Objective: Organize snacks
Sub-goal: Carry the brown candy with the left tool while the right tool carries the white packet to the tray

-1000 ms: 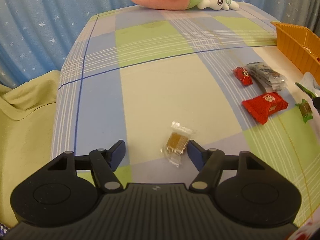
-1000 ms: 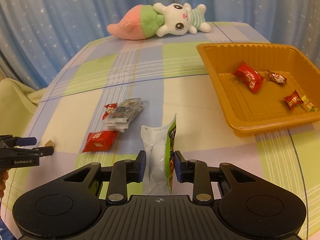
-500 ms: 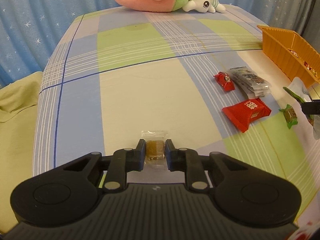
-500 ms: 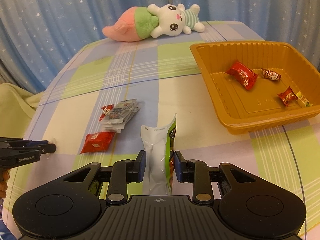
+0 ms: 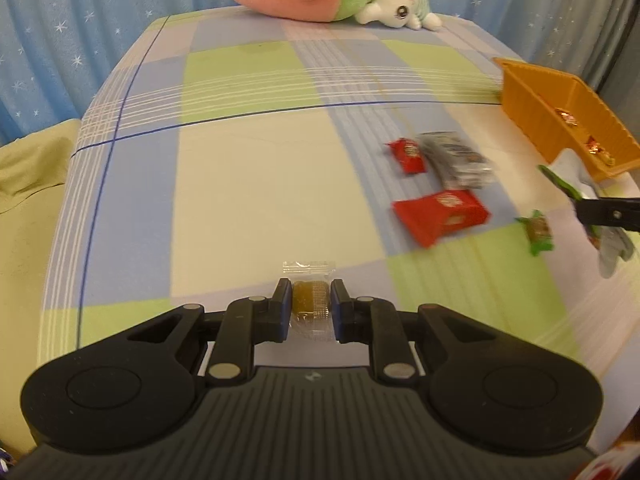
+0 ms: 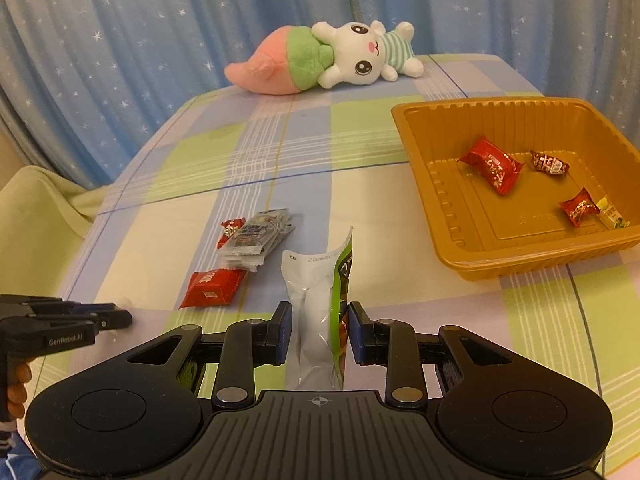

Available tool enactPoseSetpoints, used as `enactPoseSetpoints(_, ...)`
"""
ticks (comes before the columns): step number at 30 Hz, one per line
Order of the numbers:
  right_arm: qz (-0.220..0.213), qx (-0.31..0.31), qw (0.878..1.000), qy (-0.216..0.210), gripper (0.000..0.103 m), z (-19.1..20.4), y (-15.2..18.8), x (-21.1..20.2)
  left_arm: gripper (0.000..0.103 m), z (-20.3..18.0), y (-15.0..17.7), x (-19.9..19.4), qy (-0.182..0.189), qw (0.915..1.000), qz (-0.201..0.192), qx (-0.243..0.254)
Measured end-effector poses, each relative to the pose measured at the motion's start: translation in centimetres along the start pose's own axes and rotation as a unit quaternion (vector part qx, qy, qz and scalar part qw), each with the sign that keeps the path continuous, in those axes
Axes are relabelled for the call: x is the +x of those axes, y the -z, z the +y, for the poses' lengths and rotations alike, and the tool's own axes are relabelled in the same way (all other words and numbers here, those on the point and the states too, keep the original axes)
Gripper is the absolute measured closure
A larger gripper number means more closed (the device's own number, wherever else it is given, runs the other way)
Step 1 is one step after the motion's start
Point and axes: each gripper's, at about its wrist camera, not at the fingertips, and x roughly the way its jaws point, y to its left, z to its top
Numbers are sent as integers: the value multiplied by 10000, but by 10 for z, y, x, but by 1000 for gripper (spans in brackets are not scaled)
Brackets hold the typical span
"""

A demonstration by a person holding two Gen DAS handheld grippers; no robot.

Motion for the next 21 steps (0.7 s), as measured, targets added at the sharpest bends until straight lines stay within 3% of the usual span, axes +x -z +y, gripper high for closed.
enactPoseSetpoints(9, -44, -107, 9997, -229, 73, -21, 1, -20, 85, -58, -1, -28, 331, 9992, -197, 92)
enactPoseSetpoints(21, -264, -4, 9992, -284, 73, -81, 3, -64, 85, -154, -32, -46, 719, 9950, -613, 337)
